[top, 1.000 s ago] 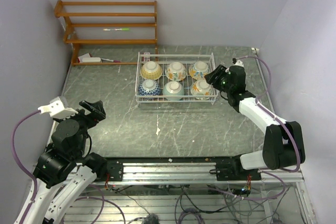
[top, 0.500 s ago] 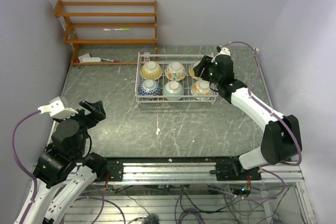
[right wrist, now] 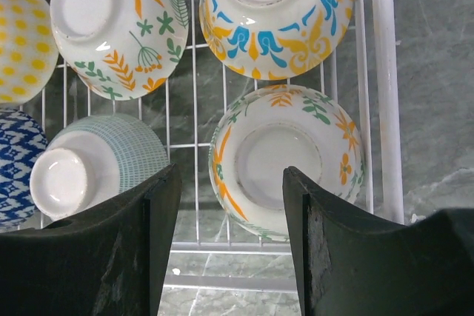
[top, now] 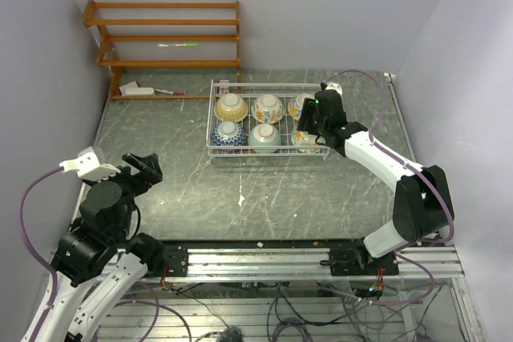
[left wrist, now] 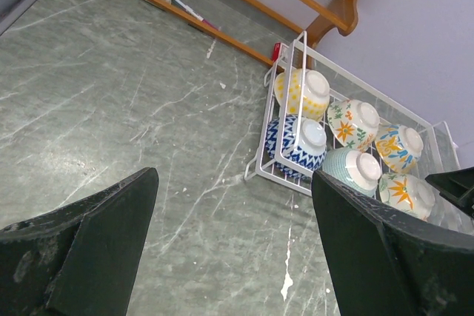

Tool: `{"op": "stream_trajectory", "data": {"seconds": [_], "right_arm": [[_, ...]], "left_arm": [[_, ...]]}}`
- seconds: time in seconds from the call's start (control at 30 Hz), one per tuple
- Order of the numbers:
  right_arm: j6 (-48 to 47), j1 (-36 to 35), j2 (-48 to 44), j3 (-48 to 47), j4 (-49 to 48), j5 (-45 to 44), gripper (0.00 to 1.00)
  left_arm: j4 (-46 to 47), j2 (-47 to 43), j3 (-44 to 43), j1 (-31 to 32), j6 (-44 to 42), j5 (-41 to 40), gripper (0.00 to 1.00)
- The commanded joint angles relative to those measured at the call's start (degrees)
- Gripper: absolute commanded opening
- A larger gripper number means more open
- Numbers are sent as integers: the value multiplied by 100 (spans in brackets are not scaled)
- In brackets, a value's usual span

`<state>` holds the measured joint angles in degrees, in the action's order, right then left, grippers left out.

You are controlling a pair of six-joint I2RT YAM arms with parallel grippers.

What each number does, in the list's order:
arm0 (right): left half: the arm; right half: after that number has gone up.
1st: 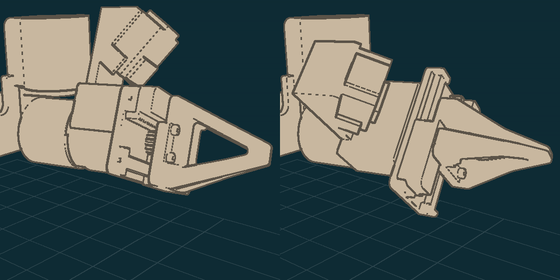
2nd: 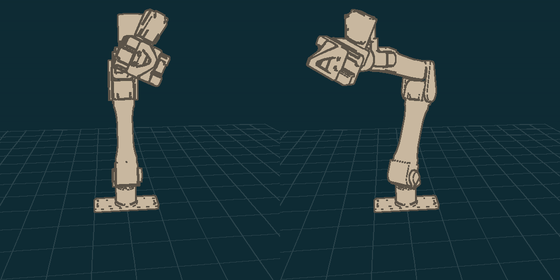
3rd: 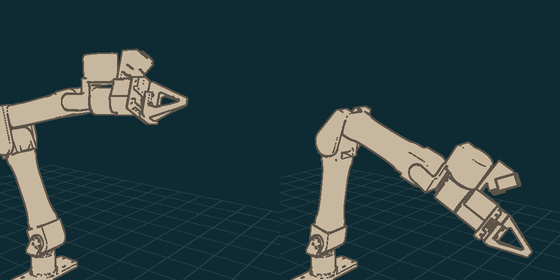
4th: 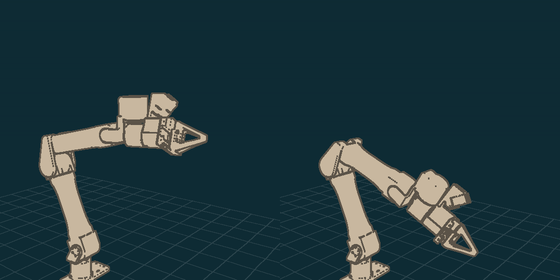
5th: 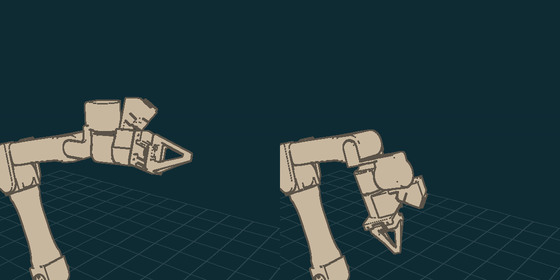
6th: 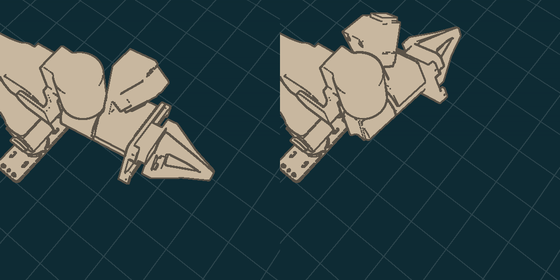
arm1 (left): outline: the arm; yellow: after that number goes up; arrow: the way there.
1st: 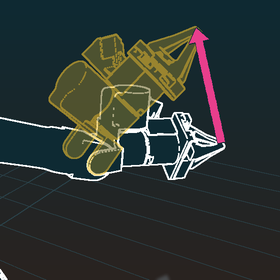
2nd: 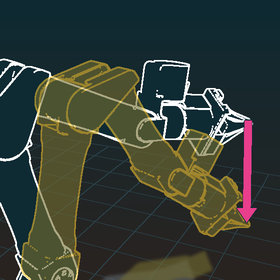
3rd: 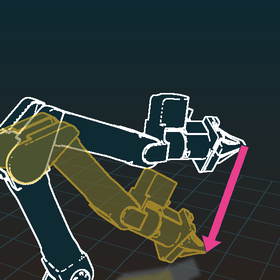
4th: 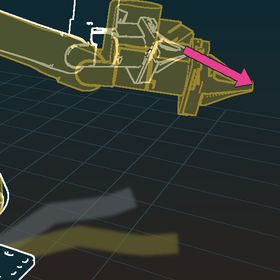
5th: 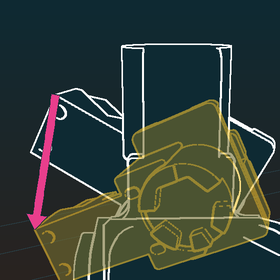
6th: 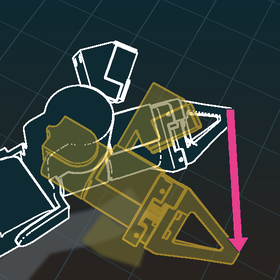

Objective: Load the bowls into the dish rack

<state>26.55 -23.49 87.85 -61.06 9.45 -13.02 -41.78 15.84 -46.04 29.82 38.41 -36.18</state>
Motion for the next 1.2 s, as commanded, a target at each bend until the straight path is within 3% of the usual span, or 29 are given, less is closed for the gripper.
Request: {"op": "stream_trajectory", "data": {"seconds": [0.0,0.27,0.53,0.9,0.97,1.0,1.03,1.17], "right_arm": [[-95,-34,108,41,32,-67,57],[-108,-33,300,161,-205,167,57],[-452,-57,246,307,-838,1160,58],[-522,-359,-800,188,-335,528,60],[-506,-375,-1044,146,-200,571,73],[-503,-383,-1129,108,-116,609,92],[-504,-392,-1186,35,21,653,99],[-568,-446,-1288,-221,538,732,100]], "left_arm": [[236,149,25,-12,8,67,96],[218,311,-8,-13,-27,137,95],[234,291,36,-13,-1,148,96],[203,311,21,-12,0,129,95],[214,335,27,-16,-7,149,95],[207,353,21,-14,-7,158,95],[199,362,20,-12,-1,162,95],[229,376,25,-12,-30,170,95]]}}
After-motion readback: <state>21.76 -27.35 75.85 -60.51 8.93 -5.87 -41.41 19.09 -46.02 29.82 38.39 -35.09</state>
